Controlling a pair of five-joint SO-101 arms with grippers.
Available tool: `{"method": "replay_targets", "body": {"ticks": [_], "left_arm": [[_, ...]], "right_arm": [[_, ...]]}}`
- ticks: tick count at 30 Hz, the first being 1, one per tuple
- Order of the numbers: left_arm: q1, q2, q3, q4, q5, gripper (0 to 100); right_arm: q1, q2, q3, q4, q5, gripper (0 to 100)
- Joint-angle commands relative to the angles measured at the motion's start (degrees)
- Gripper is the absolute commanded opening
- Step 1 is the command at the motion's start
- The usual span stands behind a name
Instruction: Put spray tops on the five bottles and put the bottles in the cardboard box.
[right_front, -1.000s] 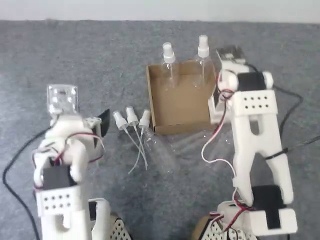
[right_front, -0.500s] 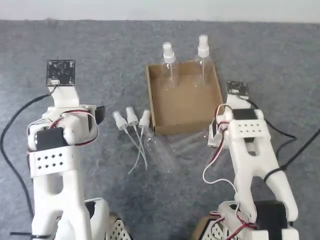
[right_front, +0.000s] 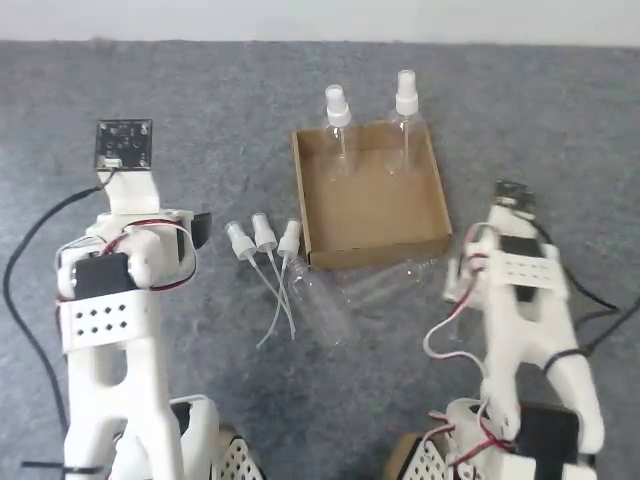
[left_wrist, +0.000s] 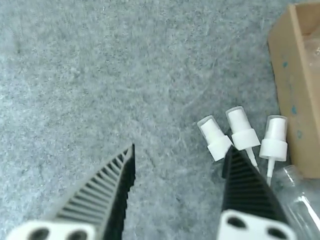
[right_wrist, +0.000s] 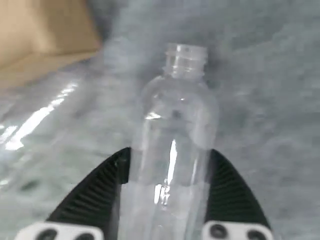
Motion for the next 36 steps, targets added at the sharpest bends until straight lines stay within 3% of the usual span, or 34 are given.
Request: {"method": "replay_targets", "body": {"ticks": [1,5,9,20,29,36], "left_arm": [[0.4,1.5,-1.4,-1.1,0.3,26],[2.8,9.9,-4.2,-1.0,2.4,26],[5.5,20.8,-9.6,-0.7,4.7,26],[8.8,44.8,-21.8,-1.1,14.8,24],[8.7,55.1,-28.6,-1.4,15.0,23],[9.1,57.4,-29.5,-4.0,12.7,15]], "right_arm": [[9.3,-2.9,-0.7,-2.7,18.7,5.4],[18.0,-2.4,-0.7,-6.0,40.7,3.0],[25.2,-2.2,-0.7,-8.8,49.1,2.0],[27.8,-2.2,-0.4,-12.0,49.5,2.3],[27.8,4.0,-0.7,-13.3,49.6,2.4],[28.1,6.6,-0.6,-14.9,49.5,2.4]]}}
